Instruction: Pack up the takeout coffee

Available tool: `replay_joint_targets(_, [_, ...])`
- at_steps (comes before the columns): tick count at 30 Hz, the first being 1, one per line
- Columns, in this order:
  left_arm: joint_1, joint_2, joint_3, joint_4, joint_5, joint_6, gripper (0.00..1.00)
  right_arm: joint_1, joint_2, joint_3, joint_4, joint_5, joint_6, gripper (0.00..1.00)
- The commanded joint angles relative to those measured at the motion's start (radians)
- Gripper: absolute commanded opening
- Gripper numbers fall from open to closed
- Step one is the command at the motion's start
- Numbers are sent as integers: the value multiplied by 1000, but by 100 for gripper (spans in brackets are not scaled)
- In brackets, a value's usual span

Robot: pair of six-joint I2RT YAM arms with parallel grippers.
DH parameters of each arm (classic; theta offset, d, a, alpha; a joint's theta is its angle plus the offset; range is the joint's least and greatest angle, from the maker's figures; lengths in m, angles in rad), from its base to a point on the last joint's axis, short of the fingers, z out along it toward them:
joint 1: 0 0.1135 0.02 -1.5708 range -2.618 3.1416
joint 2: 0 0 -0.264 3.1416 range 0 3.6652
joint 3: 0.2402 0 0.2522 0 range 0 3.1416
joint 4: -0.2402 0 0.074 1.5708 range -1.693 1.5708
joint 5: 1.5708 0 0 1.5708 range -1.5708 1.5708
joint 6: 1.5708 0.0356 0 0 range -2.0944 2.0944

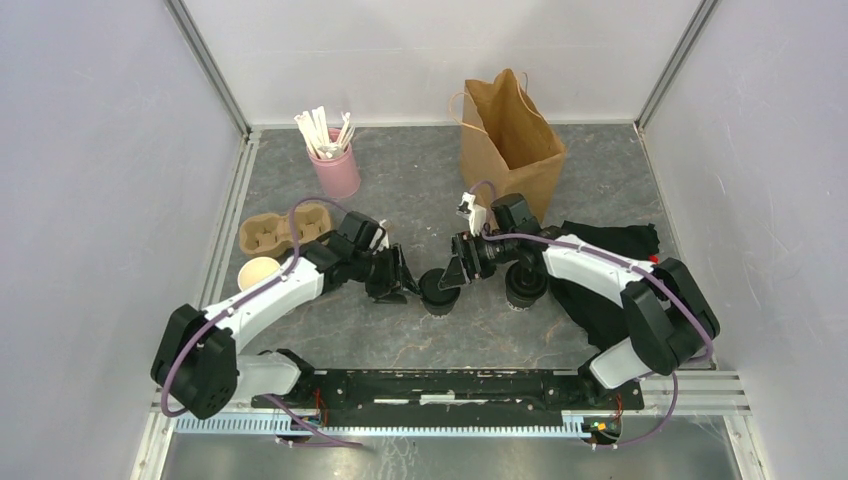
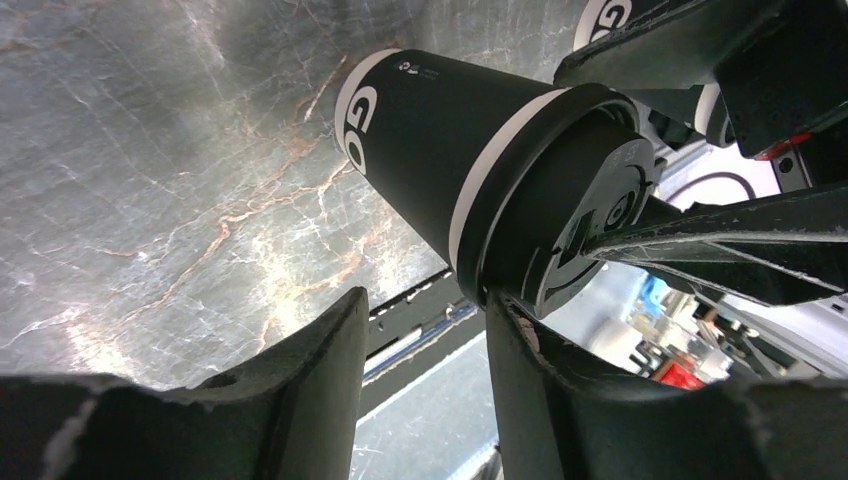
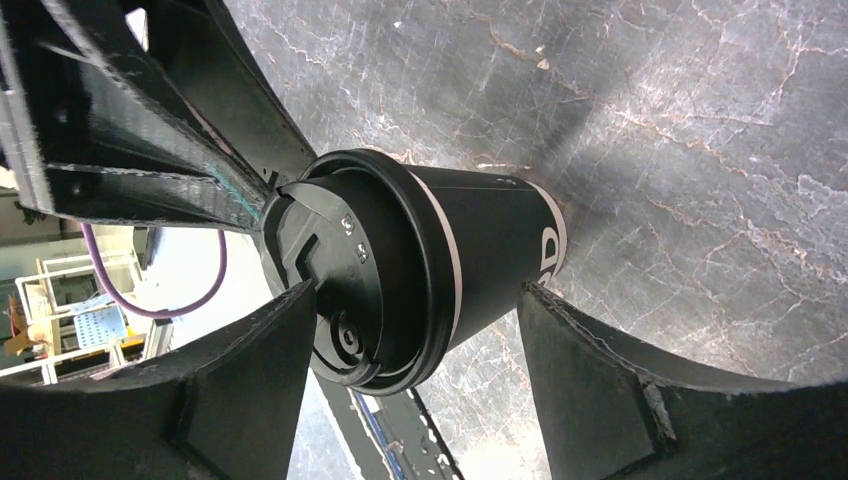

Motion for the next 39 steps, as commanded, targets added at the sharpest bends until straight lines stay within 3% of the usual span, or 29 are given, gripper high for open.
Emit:
replay_joint_targets(1, [-19, -65, 78, -64, -110, 56, 56, 22, 2, 38, -170, 73, -81, 80])
replay_joint_targets(5, [-19, -75, 144, -92, -94, 69, 59, 44, -27, 125, -231, 100, -101, 88])
replay_joint_targets(9, [-19, -110, 195, -174, -178, 112, 67, 58, -43, 232, -338, 172, -153, 98])
replay_joint_targets(13, [-18, -163, 233, -241, -262, 144, 75, 90, -38, 301, -476, 289, -225, 98])
replay_joint_targets(23, [-17, -262, 273, -289, -321, 143, 80, 299, 38, 535, -706, 685, -281, 98])
replay_joint_targets(39, [-17, -311, 235, -292, -308, 236, 83, 420, 142, 628, -736, 775, -187, 98])
